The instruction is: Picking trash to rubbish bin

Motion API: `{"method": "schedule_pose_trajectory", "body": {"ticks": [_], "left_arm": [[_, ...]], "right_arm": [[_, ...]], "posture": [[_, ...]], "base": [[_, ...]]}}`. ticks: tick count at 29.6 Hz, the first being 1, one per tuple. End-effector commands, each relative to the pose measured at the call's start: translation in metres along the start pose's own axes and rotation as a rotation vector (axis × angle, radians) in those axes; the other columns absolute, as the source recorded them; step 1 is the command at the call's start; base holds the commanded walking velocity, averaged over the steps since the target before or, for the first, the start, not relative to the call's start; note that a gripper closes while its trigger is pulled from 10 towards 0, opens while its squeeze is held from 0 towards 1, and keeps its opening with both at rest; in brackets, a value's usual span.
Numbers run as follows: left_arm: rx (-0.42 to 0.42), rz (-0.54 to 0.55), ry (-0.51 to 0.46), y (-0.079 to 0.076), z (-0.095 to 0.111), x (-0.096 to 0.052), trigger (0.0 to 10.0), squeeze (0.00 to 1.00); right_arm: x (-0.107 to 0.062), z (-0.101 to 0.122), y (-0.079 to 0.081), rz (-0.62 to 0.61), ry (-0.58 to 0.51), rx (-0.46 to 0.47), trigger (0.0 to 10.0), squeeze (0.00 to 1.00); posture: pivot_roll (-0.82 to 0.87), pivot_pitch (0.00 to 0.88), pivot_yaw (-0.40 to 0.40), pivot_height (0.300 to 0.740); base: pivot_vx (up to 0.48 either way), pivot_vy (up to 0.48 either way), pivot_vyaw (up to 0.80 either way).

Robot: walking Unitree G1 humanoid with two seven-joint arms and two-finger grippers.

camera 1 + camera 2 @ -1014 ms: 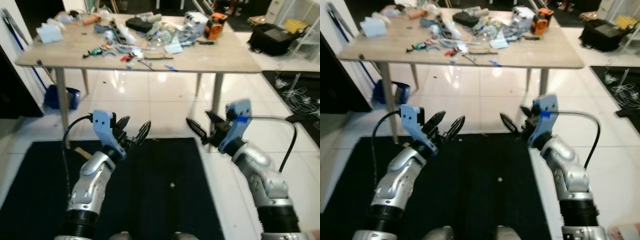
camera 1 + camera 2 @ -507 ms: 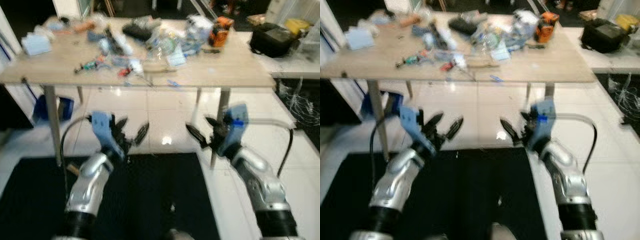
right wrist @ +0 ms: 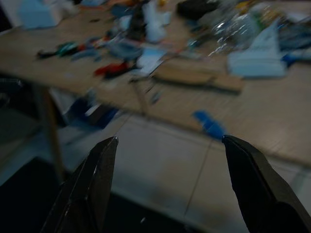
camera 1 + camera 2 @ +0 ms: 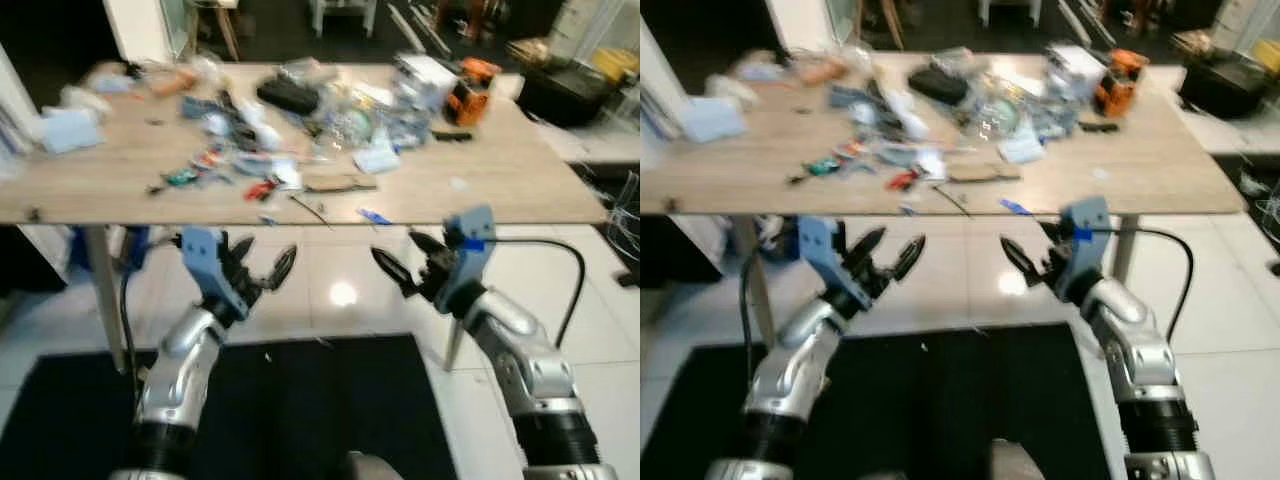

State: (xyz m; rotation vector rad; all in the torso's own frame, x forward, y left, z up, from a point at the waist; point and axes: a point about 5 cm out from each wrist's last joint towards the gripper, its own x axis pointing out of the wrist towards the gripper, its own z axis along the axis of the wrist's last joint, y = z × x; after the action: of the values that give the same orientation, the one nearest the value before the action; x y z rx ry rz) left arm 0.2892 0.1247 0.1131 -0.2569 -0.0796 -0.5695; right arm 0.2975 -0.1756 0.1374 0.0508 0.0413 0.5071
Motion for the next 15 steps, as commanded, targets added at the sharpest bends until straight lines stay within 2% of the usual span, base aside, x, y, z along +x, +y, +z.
{"method": "schedule_pose_trajectory", "body": {"ticks": [1,5,7,15], "left_arm": [[0.029,-0.001,0.007,0.003,0.001,-0.002,10.0,0.00],[0.050,0.000,0.003,0.004,0.005,0.001,10.0,0.00],[0.064,0.002,-0.010,0.003,0.013,0.003,10.0,0.00],[0.077,0.011,-0.025,0.000,0.019,0.005,10.0,0.00]], "right_arm": [[0.000,-0.005,0.002,0.004,0.020,0.012,10.0,0.00],[0.000,-0.004,0.002,0.001,0.018,0.009,10.0,0.00],[0.001,-0.004,0.001,-0.008,0.012,0.008,10.0,0.00],[0.000,-0.003,0.001,-0.011,0.008,-0.004,10.0,0.00]], "posture": [[-0.09,0.000,-0.030,0.740],[-0.09,0.000,-0.029,0.740],[-0.09,0.000,-0.027,0.740],[-0.09,0.000,-0.026,0.740]], "base": [[0.480,0.000,-0.79],[0.480,0.000,-0.78],[0.480,0.000,0.00],[0.480,0.000,0.00]]}}
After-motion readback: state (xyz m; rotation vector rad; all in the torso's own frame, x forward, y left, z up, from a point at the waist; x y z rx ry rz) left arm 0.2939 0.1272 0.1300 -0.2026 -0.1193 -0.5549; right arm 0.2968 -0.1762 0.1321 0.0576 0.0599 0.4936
